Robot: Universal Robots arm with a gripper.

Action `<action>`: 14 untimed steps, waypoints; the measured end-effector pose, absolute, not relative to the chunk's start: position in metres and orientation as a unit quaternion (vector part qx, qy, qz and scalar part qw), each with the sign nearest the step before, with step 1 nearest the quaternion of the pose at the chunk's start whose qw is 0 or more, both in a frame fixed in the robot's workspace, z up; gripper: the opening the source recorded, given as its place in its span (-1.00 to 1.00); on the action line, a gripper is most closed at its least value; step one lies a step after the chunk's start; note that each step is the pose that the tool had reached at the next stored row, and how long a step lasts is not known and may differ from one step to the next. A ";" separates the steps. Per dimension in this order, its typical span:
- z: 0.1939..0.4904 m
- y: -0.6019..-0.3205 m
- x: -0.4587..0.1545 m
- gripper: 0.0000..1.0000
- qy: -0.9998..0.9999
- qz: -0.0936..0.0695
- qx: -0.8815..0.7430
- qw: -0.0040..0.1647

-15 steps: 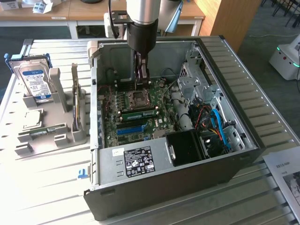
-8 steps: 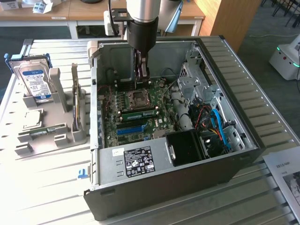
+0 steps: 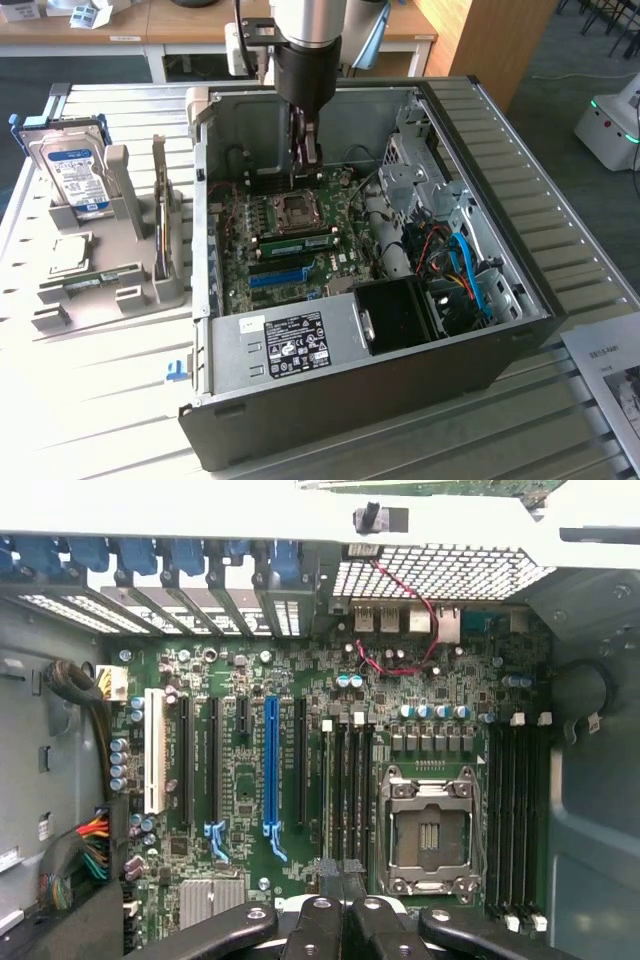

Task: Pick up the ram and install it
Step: 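Press down the ram until it locks into place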

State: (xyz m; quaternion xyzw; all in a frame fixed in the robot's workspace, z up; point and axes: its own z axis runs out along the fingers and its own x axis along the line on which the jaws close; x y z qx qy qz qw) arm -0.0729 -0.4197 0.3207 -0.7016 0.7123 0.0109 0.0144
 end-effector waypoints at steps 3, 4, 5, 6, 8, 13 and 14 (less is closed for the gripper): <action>0.321 -0.420 -0.069 -0.80 0.712 0.011 -0.702 0.014; 0.321 -0.420 -0.068 -0.80 0.712 0.011 -0.702 0.014; 0.321 -0.420 -0.067 -0.80 0.712 0.012 -0.702 0.014; 0.321 -0.420 -0.067 -0.80 0.712 0.012 -0.702 0.014; 0.321 -0.420 -0.067 -0.80 0.712 0.012 -0.702 0.014; 0.325 -0.420 -0.067 -0.80 0.712 0.012 -0.702 0.013; 0.327 -0.420 -0.067 -0.80 0.712 0.012 -0.702 0.013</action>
